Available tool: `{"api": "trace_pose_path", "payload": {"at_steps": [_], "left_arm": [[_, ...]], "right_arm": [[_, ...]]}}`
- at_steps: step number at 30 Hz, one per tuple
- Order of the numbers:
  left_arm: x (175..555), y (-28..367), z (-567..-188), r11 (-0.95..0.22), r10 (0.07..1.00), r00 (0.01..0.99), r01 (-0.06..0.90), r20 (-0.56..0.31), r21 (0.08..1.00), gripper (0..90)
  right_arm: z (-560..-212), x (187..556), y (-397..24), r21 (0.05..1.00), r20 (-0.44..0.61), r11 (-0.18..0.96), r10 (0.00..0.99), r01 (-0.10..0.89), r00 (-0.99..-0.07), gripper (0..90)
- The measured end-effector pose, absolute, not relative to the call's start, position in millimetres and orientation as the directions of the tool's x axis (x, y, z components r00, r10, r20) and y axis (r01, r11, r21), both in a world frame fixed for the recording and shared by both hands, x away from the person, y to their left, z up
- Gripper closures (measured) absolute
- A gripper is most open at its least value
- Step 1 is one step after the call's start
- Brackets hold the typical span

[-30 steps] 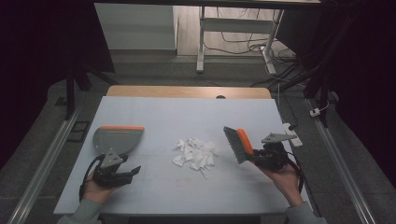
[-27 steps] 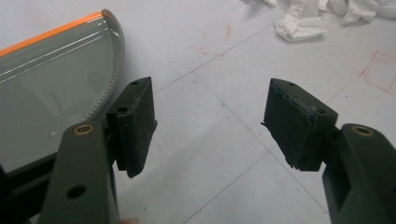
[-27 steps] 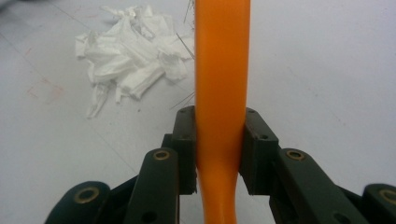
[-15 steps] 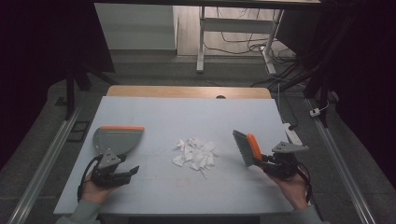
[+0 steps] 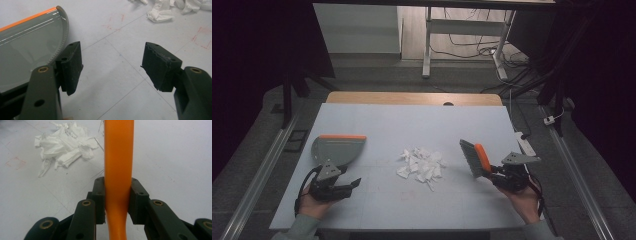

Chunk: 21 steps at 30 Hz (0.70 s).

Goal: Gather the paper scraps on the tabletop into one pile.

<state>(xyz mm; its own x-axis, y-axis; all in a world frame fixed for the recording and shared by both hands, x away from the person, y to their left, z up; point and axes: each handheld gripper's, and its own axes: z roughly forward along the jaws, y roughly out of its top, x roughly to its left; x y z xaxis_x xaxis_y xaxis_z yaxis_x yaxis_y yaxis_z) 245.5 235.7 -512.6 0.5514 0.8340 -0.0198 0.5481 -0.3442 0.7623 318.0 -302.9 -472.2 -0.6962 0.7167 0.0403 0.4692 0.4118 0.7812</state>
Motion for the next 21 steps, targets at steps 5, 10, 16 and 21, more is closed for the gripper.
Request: {"api": "trace_pose_path", "payload": {"at_steps": [5,10,16,21], "left_arm": [[245.3,235.8,-511.8,-0.343,0.828,0.559,0.542,-0.025,0.767,30.0],[245.3,235.8,-511.8,-0.343,0.829,0.559,0.542,-0.025,0.767,28.2],[245.3,236.1,-512.0,-0.344,0.828,0.560,0.542,-0.025,0.766,28.0],[245.3,236.0,-511.9,-0.343,0.829,0.559,0.543,-0.025,0.766,27.4]], "right_arm": [[-472.2,317.9,-303.5,0.781,0.040,0.412,0.717,0.469,-0.696,70.7],[-471.1,317.4,-303.8,0.784,0.040,0.410,0.717,0.466,-0.696,70.7],[-470.9,317.2,-302.5,0.783,0.036,0.414,0.713,0.463,-0.700,70.7],[-468.7,316.3,-302.0,0.790,0.036,0.412,0.709,0.455,-0.705,70.7]]}}
